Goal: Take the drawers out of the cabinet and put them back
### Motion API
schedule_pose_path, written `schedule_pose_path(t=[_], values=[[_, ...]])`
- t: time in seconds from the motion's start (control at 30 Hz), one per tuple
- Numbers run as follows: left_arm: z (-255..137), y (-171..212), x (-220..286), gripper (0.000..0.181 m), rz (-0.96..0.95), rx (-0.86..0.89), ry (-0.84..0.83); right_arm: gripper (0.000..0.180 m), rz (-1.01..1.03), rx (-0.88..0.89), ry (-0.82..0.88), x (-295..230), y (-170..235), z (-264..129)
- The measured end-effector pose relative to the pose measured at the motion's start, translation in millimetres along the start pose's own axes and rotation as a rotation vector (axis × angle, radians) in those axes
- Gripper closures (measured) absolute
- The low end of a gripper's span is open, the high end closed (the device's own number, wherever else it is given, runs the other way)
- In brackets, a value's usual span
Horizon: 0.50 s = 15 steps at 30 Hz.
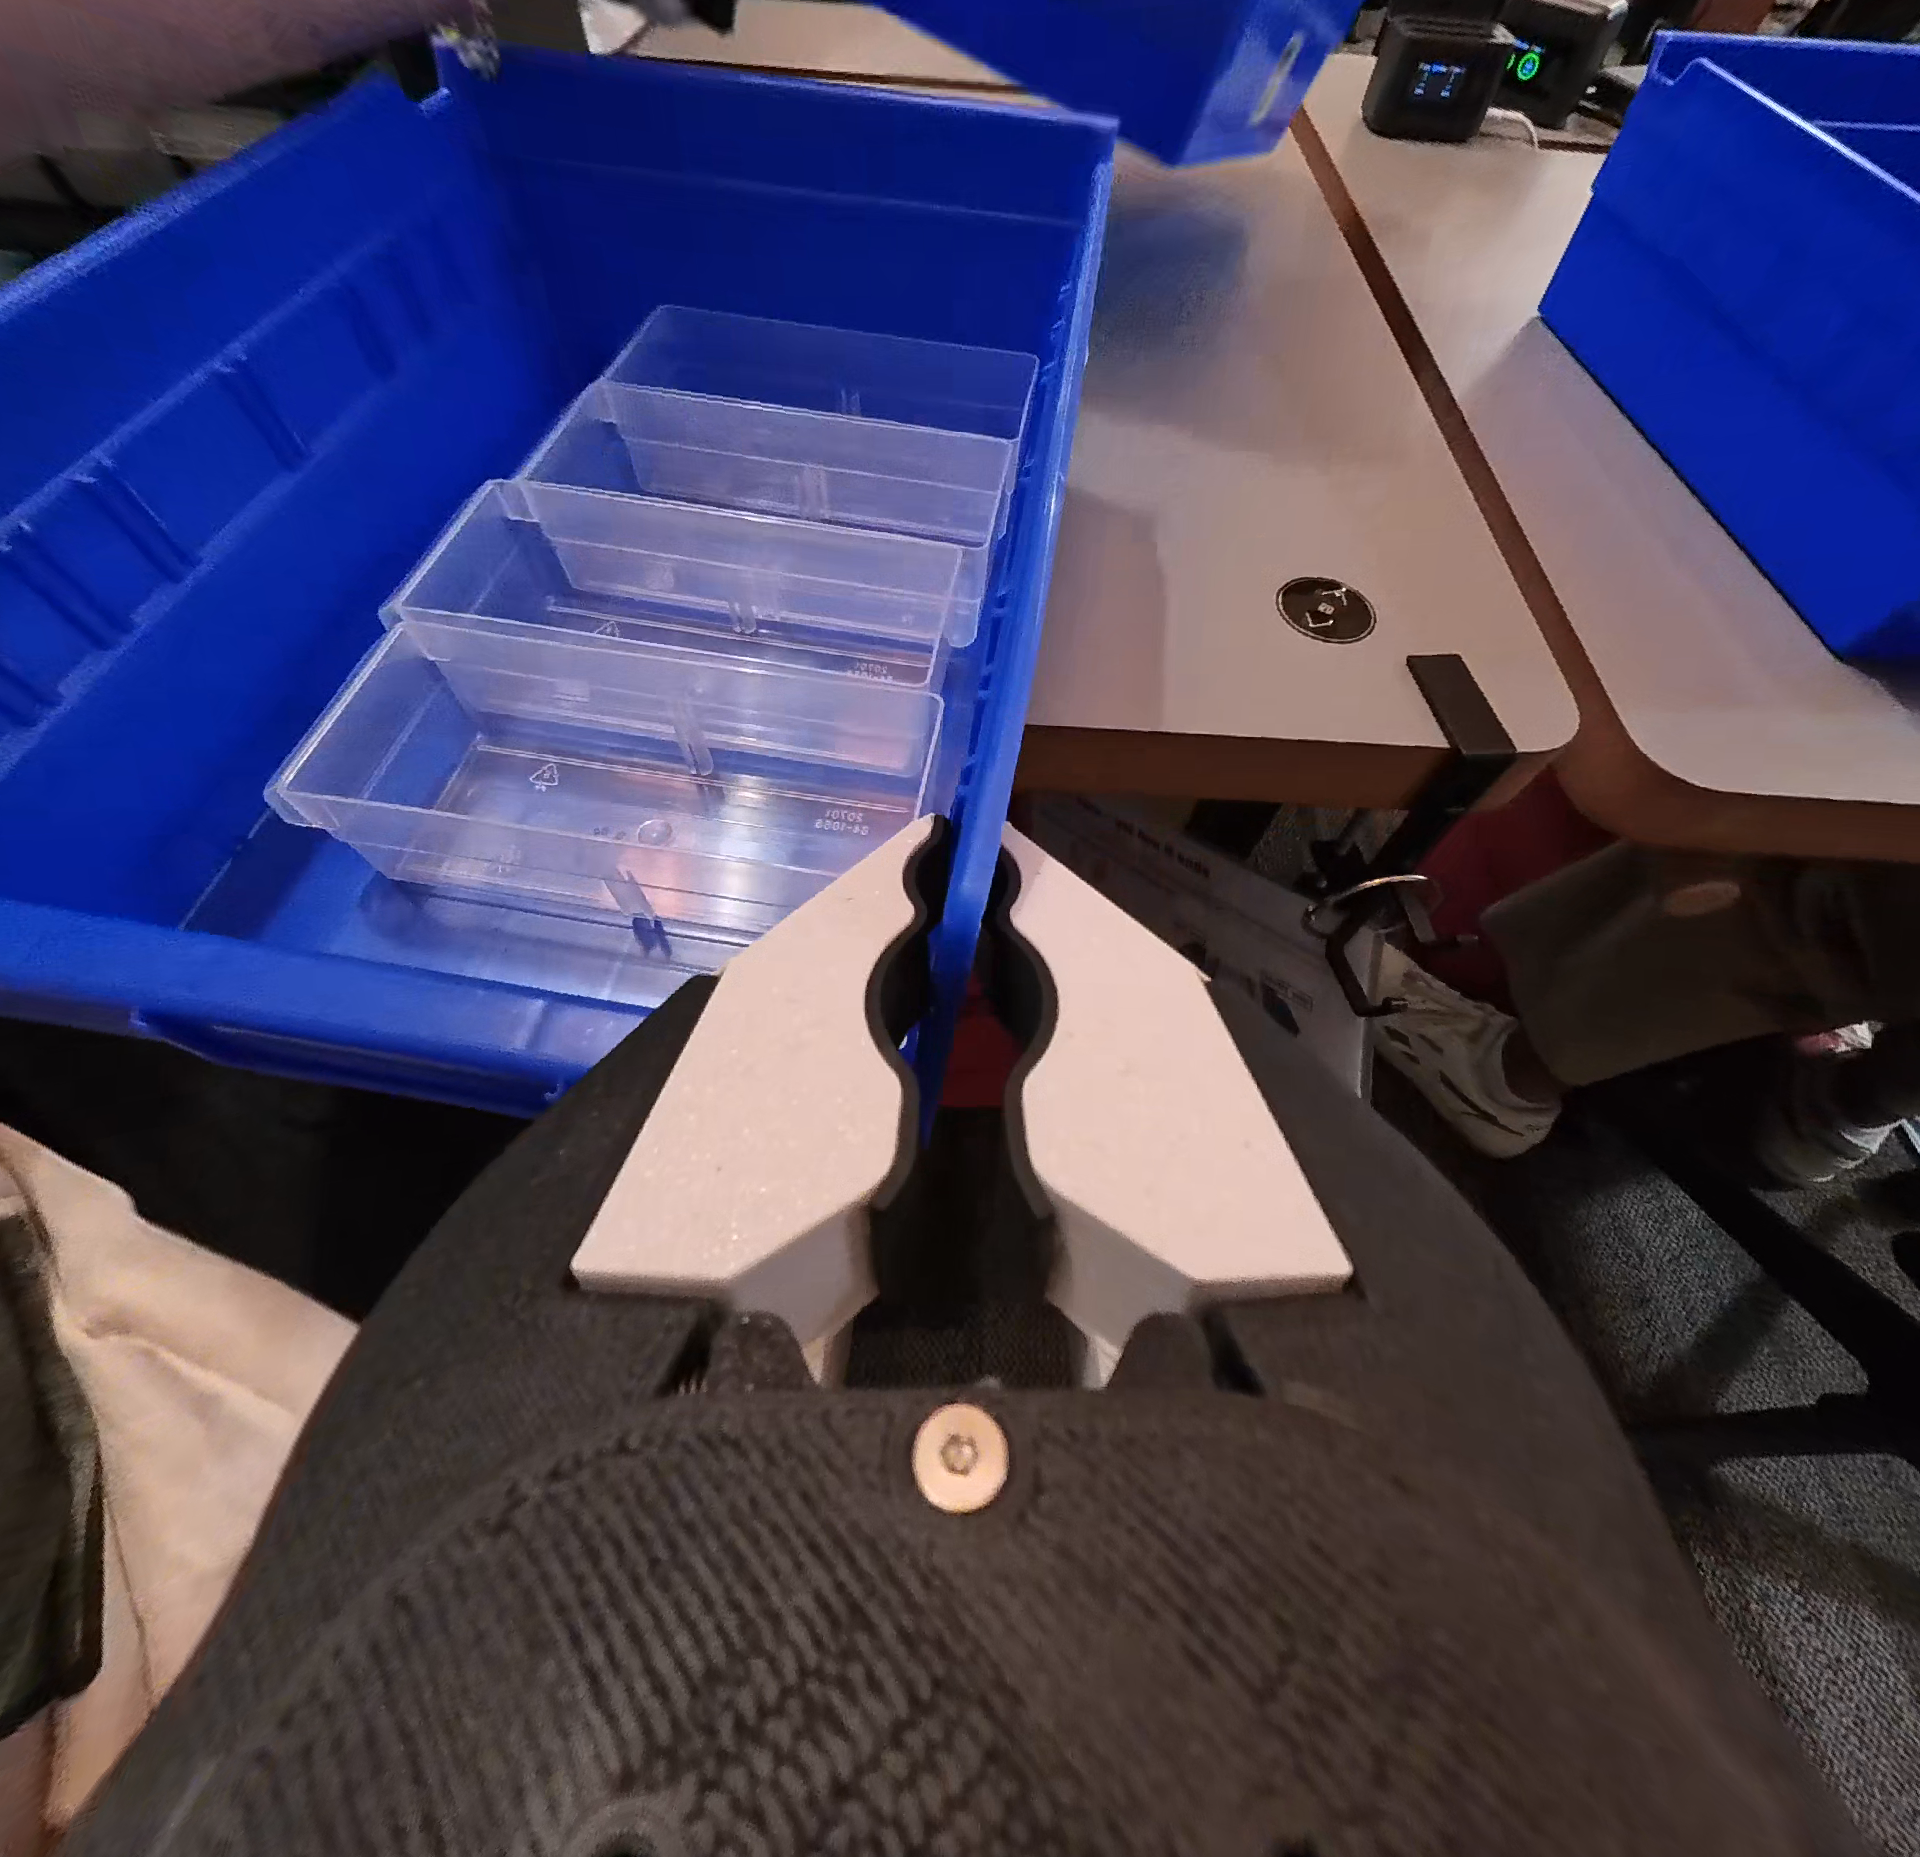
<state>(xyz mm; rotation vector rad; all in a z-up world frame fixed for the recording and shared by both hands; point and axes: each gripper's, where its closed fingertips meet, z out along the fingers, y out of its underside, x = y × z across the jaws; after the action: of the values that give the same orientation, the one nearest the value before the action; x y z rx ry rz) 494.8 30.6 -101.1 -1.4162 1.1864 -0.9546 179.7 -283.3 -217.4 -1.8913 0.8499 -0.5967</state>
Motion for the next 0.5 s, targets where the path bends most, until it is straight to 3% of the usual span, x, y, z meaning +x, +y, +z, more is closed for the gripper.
schedule_pose_path(t=[0.2,0.33,0.43,0.5], values=[[24.4,33.5,-17.6,0.181,0.013,-0.094,-0.061,0.176,0.018,0.002,-0.006,3.6,-0.9,2.7],[26.9,59.5,-17.6,0.177,0.064,-0.219,-0.004,0.177,0.018,-0.001,-0.013,5.3,-1.9,4.8],[20.5,54.8,-23.7,0.121,0.094,-0.163,-0.015,0.177,0.017,-0.002,-0.011,5.4,-2.3,5.4],[6.5,37.7,-21.2,0.118,0.179,-0.087,-0.014,0.177,0.017,-0.002,-0.020,4.5,-2.6,5.7]])
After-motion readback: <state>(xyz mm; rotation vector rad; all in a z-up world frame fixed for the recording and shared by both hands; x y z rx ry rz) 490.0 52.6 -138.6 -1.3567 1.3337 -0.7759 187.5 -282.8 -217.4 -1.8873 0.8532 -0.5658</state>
